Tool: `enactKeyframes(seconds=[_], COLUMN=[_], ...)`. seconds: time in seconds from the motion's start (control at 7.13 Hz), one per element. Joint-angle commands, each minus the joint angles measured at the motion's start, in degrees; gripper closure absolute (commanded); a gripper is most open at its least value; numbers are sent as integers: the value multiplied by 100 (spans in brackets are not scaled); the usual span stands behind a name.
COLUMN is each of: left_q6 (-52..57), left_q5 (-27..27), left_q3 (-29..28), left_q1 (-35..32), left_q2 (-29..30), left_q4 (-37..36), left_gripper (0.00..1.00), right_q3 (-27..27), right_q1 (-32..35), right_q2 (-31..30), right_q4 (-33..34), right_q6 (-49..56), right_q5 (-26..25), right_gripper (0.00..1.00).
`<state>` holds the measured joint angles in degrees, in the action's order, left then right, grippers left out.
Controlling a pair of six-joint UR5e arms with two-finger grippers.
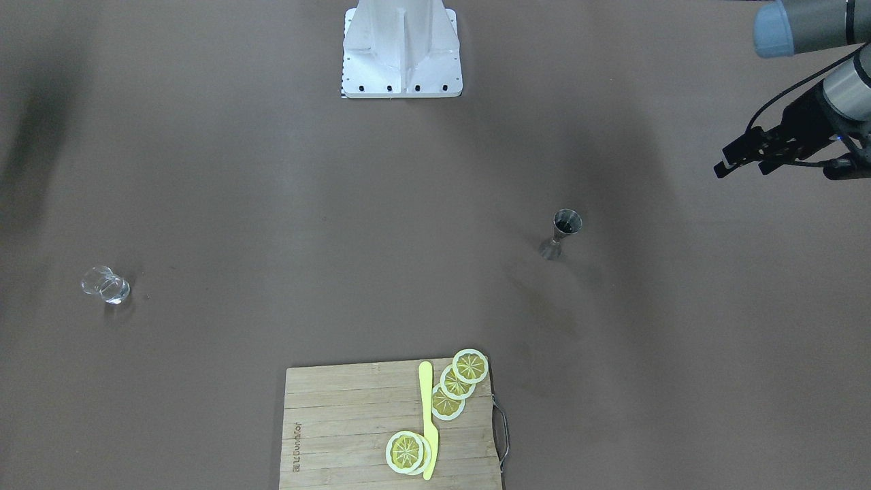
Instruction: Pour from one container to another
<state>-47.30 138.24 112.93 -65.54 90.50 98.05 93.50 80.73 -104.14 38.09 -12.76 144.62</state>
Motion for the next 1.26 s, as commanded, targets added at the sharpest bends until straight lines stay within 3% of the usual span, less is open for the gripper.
enactKeyframes(seconds=[0.0, 0.14, 0.28, 0.56, 0.84, 0.98, 1.12], left_q6=[-907, -1434, -1683, -2507, -3004, -3257, -3729], left_q5=[-113, -148, -410, -1645, -2324, -3163, -3920], left_q3=[508, 615, 711, 1307, 1563, 1782, 1898], left_q1=[416, 654, 848, 1916, 2604, 3338, 3990], left_q2=[142, 326, 554, 548, 670, 662, 662], left_q4=[-14, -14, -14, -14, 38, 39, 73], left_gripper=[2, 2, 2, 2, 2, 2, 2], right_q3=[-760, -919, -930, -1252, -1508, -2014, -2141], right_q1=[-608, -820, -1179, -1830, -2016, -2052, -2044], right_q2=[95, 208, 218, 559, 824, 1034, 1044], right_q4=[-1990, -2425, -2960, -3673, -4236, -4605, -4704], right_q6=[-1293, -1647, -1912, -1950, -1758, -1147, -984], right_q5=[-536, -671, -1124, -1917, -2077, -2096, -2070], right_gripper=[0, 0, 0, 0, 0, 0, 0])
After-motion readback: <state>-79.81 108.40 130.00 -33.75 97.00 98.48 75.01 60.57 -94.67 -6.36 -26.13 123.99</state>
